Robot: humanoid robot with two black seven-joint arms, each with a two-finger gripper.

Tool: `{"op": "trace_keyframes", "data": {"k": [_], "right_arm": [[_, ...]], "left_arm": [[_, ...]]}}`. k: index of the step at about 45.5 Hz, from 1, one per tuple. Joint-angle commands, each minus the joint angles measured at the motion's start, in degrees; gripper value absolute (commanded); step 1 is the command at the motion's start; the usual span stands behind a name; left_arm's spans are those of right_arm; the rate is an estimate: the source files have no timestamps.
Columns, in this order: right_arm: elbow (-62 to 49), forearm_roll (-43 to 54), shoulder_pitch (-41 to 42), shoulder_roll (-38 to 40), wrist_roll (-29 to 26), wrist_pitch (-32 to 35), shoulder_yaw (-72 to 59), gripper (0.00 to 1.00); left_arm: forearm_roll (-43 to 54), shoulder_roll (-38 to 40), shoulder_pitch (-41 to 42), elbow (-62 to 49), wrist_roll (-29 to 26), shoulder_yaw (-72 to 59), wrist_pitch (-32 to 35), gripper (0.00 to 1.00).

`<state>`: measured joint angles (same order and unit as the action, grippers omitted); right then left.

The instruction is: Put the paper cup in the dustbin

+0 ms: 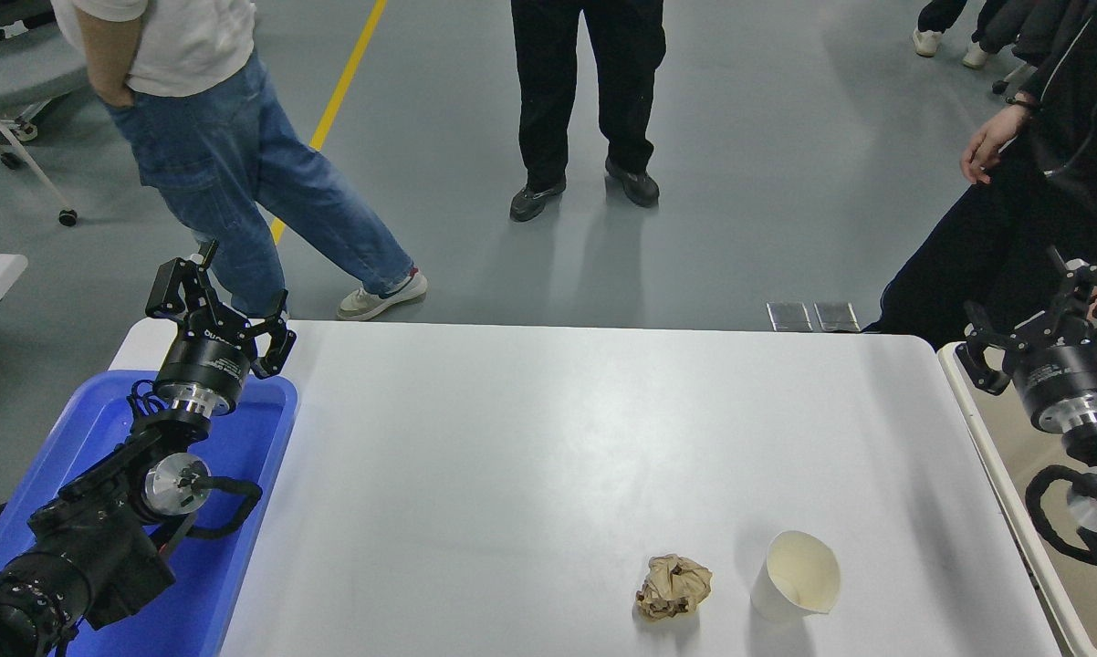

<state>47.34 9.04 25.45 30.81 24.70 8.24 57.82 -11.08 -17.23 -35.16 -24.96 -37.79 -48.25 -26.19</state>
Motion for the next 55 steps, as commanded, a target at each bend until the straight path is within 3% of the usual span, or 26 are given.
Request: {"op": "trace_keyframes", "data": {"k": [1,32,42,55], "right_arm": [[-0.1,0.0,0.4,-0.3,0.0,-0.1,-0.2,0.99],[-0.3,0.1,-0.3,-1.5,0.0,0.2,-0.2,0.99],[-0.5,0.8,-0.6,-1.5,0.0,4.6,-0.2,0.99],[-1.8,0.6,0.0,-1.8,0.0,4.4,-0.1,0.99]], "left_arm": [[0.0,0.0,0.0,0.0,0.0,0.0,0.0,1.00],[-0.1,0.0,0.0,0.0,0.0,0.0,0.0,1.00],[0.0,0.0,0.0,0.0,0.0,0.0,0.0,1.00],[0.0,0.0,0.0,0.0,0.0,0.0,0.0,1.00]]}}
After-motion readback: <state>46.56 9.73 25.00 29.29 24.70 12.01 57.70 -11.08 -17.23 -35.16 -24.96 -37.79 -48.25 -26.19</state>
